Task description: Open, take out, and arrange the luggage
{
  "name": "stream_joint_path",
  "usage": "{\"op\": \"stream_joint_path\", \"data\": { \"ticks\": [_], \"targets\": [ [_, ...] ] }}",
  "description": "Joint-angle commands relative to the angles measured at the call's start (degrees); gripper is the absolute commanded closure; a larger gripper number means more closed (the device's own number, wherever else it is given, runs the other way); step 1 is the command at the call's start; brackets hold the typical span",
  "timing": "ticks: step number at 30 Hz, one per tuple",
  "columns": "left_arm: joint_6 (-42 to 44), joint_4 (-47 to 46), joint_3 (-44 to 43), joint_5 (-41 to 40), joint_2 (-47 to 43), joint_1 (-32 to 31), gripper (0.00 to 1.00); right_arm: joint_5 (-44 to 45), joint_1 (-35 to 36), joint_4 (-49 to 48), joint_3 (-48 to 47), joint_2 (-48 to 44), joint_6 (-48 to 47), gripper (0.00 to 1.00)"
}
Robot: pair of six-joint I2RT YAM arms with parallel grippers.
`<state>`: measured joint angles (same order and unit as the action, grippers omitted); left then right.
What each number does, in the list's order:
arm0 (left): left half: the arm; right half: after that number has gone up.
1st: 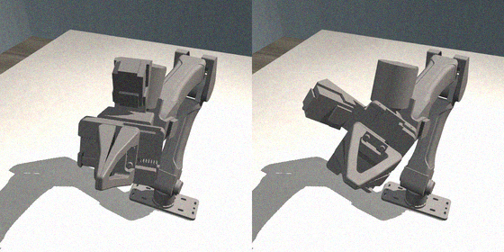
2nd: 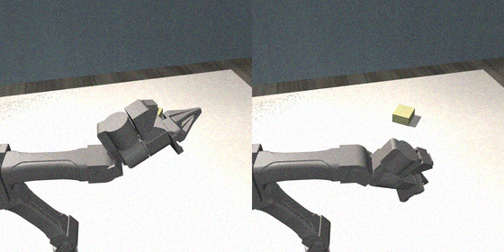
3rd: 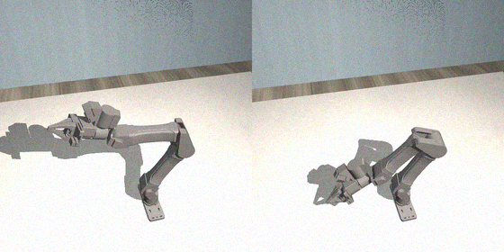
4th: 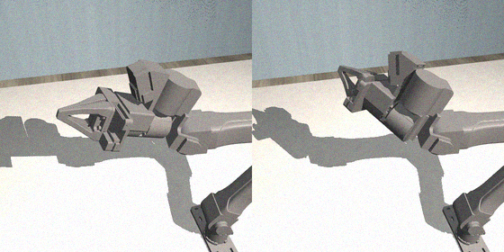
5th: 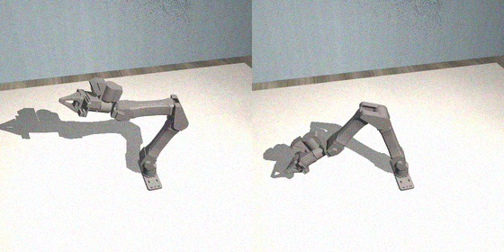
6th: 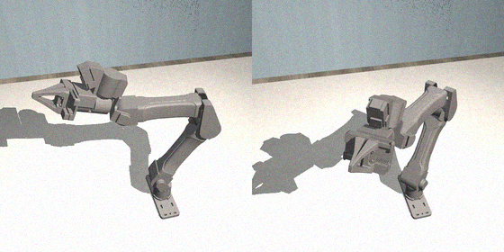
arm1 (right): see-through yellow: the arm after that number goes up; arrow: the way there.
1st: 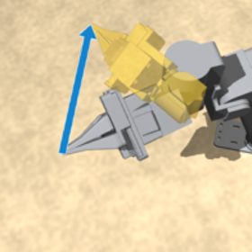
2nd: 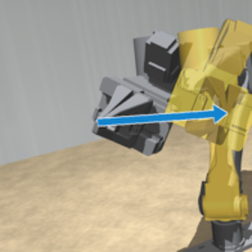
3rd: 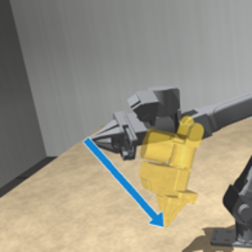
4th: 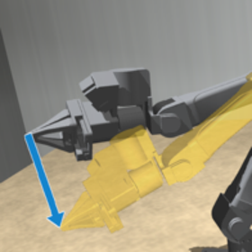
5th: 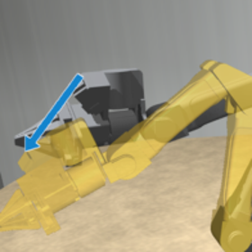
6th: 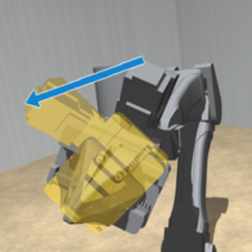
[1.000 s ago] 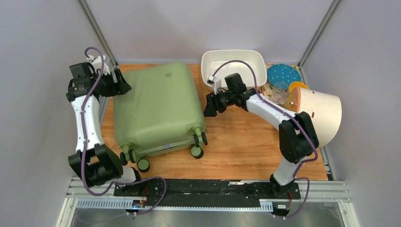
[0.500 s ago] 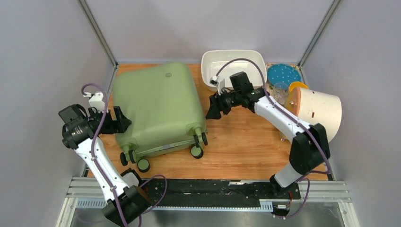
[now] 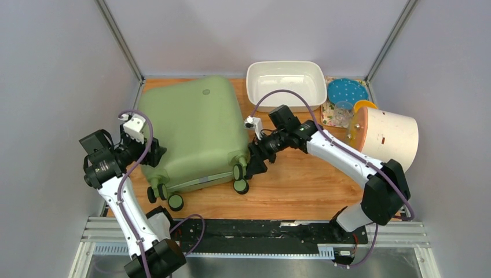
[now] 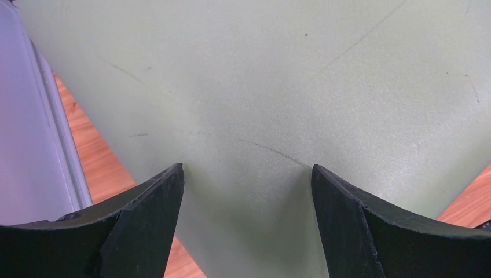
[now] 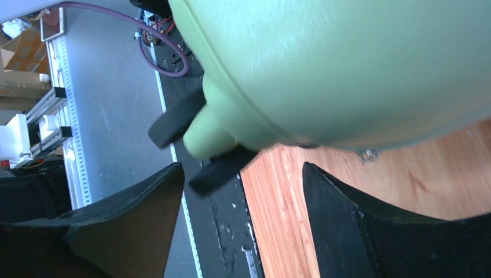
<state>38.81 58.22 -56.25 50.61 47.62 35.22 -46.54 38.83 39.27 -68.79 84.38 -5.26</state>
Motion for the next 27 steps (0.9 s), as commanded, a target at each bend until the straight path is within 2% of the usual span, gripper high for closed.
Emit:
{"op": "stream_joint_path", "data": {
  "ticks": [1,2,6,9,11,15,18,19,23,27],
  "targets": [
    [-1.34,16.24,8.53,-11.93,9.41,-2.26,0.14,-0.74,2.83,-6.56,-3.09,5.16,4.81,0.24],
    [-3.02,12.23,7.83,-12.46,9.86,-2.09,0.14,-0.74,3.18,-7.61,-3.88,6.14,6.82,0.25],
    [-8.82,6.66,6.24,-10.0,14.42,-4.45,0.15,0.48,3.45,-15.25,-7.92,11.59,14.99,0.33],
    [-11.03,2.36,5.62,-11.06,18.12,-6.3,0.16,1.8,3.36,-16.67,-13.72,15.98,16.59,0.41],
    [-12.87,-1.69,4.84,-11.85,20.84,-6.66,0.16,2.42,3.44,-18.34,-15.4,17.48,18.0,0.53],
    [-14.99,-3.72,-0.69,-10.97,26.73,-6.75,0.17,2.16,3.88,-23.79,-16.37,18.89,19.76,0.6],
    [-14.99,-2.41,-7.37,-9.04,28.94,-6.92,0.16,1.28,3.89,-23.36,-16.9,19.25,19.76,0.48],
    [-14.9,-1.19,-11.13,-8.95,28.59,-7.1,0.16,0.85,3.89,-23.27,-16.38,17.85,19.5,0.4],
    [-16.65,-0.12,-19.24,-7.46,25.25,-7.19,0.13,0.4,0.91,-23.62,-10.15,10.12,17.4,0.32],
    [-19.73,-2.31,-23.03,-5.79,21.3,-9.63,0.1,2.24,-4.63,-23.45,-1.18,0.63,8.54,0.23]
  ]
}}
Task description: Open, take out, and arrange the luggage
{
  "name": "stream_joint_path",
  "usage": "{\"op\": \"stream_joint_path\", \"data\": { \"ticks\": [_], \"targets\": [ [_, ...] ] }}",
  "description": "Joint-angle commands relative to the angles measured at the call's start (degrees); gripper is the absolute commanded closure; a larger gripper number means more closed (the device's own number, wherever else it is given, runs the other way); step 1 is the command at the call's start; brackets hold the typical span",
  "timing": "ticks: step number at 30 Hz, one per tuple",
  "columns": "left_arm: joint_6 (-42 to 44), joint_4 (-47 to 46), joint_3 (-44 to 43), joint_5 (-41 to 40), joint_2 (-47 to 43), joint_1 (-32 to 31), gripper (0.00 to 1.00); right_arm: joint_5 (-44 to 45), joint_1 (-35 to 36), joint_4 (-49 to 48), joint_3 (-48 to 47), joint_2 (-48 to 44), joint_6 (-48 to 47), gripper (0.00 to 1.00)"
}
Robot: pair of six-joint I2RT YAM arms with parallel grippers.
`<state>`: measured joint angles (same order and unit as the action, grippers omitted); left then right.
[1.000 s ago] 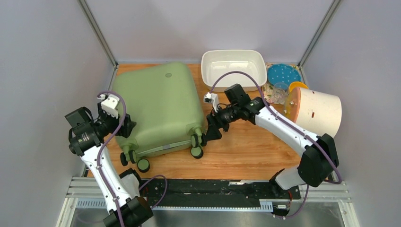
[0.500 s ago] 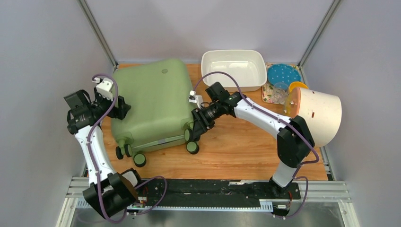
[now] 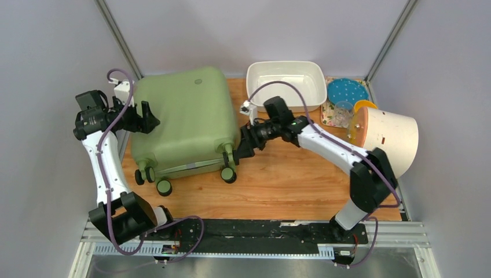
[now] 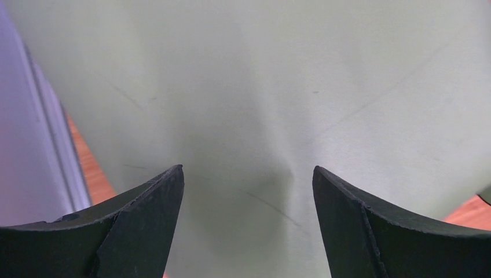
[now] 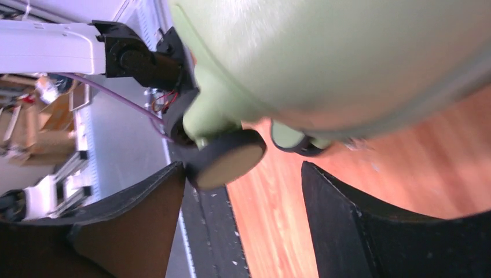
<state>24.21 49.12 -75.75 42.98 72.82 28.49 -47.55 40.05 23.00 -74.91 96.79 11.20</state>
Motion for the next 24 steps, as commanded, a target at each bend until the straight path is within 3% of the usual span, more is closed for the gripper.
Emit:
{"op": "stream_joint_path", "data": {
  "ticks": [1,5,9,11,16,22,24],
  "targets": [
    [-5.74,5.47,-3.27,2.02,-5.39,-3.96,0.1,3.77,-6.99,-7.27,8.52,-14.85,-10.12,0.2],
    [-6.45,2.21,-0.37,3.41,-8.56,-9.5,0.09,10.44,-10.25,-9.02,14.96,-19.18,-20.5,0.15],
    [-3.65,-1.04,2.79,3.34,-10.06,-15.56,0.09,11.08,-10.35,-18.57,20.06,-19.19,-24.38,0.11],
    [-2.85,-1.92,3.41,1.94,-10.06,-20.21,0.09,10.37,-9.73,-25.16,24.7,-18.48,-23.77,0.14],
    [-4.87,-5.87,3.77,0.09,-9.01,-25.32,0.09,14.5,-7.1,-58.82,37.9,-15.42,-18.59,0.21],
    [-6.8,-5.71,1.75,-0.88,-6.29,-26.47,0.1,14.15,-3.76,-71.42,38.97,-7.07,-15.77,0.33],
    [-7.24,-5.44,1.3,-1.67,-5.85,-26.82,0.1,14.59,-2.88,-74.41,38.44,-4.44,-15.68,0.43]
  ]
}}
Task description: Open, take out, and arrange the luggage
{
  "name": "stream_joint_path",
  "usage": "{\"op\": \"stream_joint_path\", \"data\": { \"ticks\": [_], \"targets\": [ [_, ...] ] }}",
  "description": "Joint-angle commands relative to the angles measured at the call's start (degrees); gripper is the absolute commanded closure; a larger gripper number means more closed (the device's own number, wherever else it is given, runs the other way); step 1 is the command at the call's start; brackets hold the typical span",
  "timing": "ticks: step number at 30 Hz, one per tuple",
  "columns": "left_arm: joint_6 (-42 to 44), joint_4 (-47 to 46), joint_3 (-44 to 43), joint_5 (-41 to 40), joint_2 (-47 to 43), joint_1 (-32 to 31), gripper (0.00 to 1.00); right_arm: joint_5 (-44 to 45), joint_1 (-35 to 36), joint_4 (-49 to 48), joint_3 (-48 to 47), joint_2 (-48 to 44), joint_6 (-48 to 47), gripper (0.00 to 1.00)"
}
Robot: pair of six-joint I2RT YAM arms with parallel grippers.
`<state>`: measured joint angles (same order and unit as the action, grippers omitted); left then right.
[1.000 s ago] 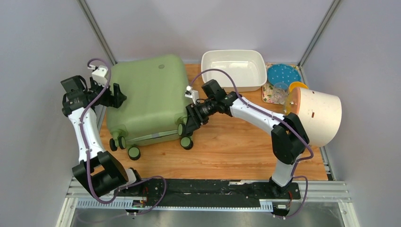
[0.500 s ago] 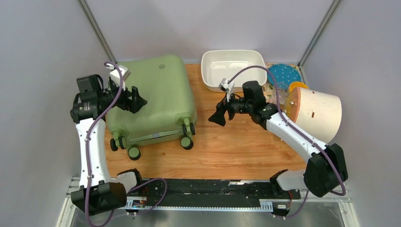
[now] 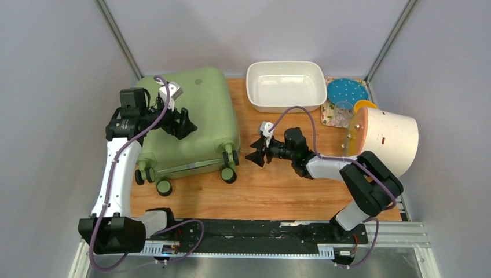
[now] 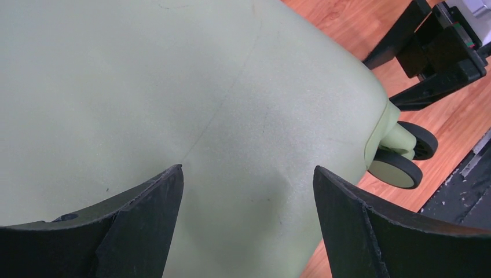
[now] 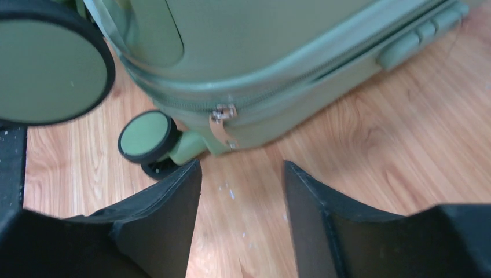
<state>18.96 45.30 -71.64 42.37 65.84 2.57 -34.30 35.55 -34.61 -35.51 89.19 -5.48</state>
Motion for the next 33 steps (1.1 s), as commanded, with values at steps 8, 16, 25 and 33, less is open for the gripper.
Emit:
{"op": "stream_joint_path", "data": {
  "ticks": [8,16,25,33],
  "targets": [
    [-2.0,-1.62,-3.77,-2.91,3.06,-1.25,0.11,-1.63,3.3,-22.25,-3.25,8.72,1.61,0.54],
    [-0.94,-1.79,-3.16,-4.05,3.24,-1.25,0.11,-0.42,4.09,-20.5,-4.13,10.39,1.52,0.53],
    [-0.5,-1.7,-2.11,-3.26,3.41,-1.25,0.11,11.1,2.77,-11.62,-2.29,5.3,-0.85,0.6],
    [-0.24,-1.79,-1.05,-2.64,3.68,-1.25,0.1,11.46,1.8,-11.09,-0.62,3.62,0.11,0.64]
  ]
}}
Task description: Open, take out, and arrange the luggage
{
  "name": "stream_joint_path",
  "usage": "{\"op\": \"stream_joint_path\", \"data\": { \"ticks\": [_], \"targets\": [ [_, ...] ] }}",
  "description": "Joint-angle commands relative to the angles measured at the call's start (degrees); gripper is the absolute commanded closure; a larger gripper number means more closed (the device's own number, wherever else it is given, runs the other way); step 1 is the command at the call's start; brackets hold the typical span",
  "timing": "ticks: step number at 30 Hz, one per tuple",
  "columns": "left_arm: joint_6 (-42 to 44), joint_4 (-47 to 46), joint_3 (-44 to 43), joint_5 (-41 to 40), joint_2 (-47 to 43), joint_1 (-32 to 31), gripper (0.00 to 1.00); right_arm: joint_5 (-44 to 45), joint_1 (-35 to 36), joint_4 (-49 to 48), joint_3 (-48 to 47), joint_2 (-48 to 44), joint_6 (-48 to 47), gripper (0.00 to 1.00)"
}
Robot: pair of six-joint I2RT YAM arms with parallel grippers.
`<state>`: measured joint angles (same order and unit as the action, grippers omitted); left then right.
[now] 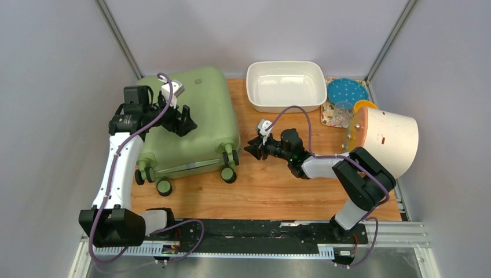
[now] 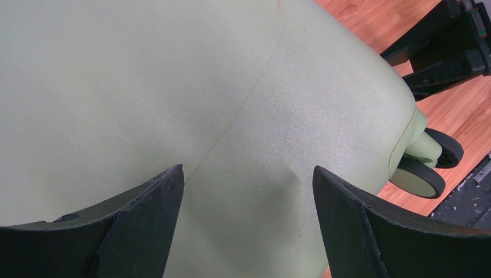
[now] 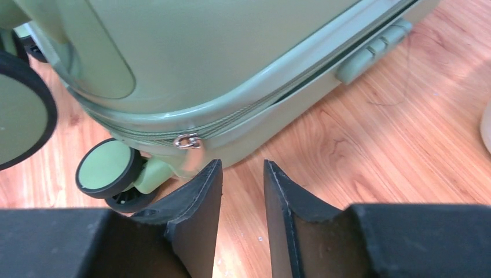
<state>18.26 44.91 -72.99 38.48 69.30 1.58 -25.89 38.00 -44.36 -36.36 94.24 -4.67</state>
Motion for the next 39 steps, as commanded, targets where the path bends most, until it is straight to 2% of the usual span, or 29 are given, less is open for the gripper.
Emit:
{"op": "stream_joint_path", "data": {
  "ticks": [1,4,8,15,21,24,29,35,39],
  "targets": [
    [0.46,-1.4,0.39,1.42,0.22,-0.27,0.11,2.43,-0.82,-1.78,0.15,-1.08,-0.61,0.63],
    [0.98,-1.4,0.74,1.51,0.14,-0.27,0.1,-1.87,-0.91,-3.19,0.06,-0.46,-2.27,0.54],
    [2.12,-0.96,0.66,1.86,0.14,-0.27,0.11,-7.22,-0.82,-4.06,-0.29,-0.11,-3.42,0.51],
    [4.24,-0.17,1.01,3.09,-0.22,-0.44,0.1,-13.84,-0.82,-5.65,0.06,0.86,-2.01,0.36],
    [6.87,2.28,0.66,5.72,-0.3,-1.32,0.1,-13.84,-1.17,-5.65,-3.54,4.81,-2.46,0.35],
    [10.47,4.65,0.57,6.52,-0.65,-3.42,0.1,-14.54,-1.79,-6.09,-5.56,7.18,0.35,0.35],
    [15.13,6.33,1.01,4.33,-1.18,-7.2,0.1,-19.01,-3.19,-9.51,-6.79,10.0,6.75,0.38],
    [16.63,6.34,0.57,3.71,-0.13,-8.44,0.1,-24.28,-3.19,-11.89,-8.29,11.67,10.37,0.58],
    [17.77,6.34,0.04,3.71,0.66,-9.49,0.1,-27.45,-3.28,-13.47,-8.64,11.76,12.93,0.63]
  ]
}}
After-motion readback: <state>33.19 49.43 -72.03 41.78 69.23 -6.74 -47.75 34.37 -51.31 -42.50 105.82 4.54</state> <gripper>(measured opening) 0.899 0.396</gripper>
